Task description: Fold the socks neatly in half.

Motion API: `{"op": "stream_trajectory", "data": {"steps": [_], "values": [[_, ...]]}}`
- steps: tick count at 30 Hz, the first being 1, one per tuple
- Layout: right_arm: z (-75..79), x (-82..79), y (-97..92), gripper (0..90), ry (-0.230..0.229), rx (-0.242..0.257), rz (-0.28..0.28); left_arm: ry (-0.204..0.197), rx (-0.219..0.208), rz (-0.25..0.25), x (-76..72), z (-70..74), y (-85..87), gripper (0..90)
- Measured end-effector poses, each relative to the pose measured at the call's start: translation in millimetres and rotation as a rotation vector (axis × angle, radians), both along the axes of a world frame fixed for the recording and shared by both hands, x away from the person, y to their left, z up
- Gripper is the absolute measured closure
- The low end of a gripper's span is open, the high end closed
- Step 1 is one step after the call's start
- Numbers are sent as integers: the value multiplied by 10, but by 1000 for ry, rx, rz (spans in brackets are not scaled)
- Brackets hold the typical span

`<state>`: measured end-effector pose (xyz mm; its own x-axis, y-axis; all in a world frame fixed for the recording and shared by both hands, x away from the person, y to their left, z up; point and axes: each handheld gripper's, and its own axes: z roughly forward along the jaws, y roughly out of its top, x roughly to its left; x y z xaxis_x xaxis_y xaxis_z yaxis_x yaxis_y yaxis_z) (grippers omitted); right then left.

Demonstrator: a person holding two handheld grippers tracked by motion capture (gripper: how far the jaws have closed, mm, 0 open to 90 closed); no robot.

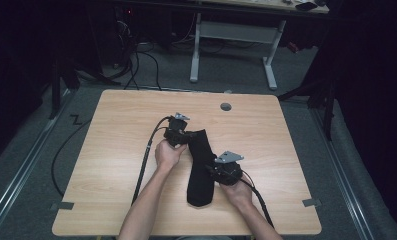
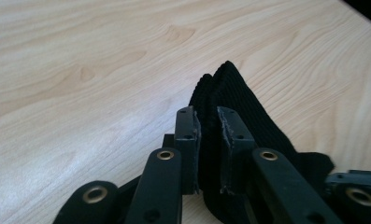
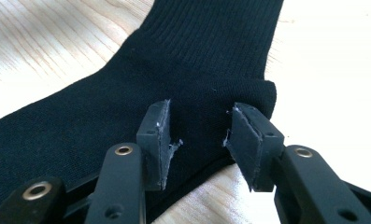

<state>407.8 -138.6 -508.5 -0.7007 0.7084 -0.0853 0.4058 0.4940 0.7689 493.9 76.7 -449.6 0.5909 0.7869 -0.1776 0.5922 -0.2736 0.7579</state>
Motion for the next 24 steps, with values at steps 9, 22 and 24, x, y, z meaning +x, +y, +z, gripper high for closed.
{"op": "stream_trajectory", "data": {"steps": [9,22,24], "values": [[22,17,-22,550,14,16,-24,-34,-21,-34,-76,81,4,799],[130,-44,214,676,42,25,87,-64,-68,-97,-146,167,61,800],[94,13,237,674,59,25,65,-71,-79,-112,-168,193,74,800]]}}
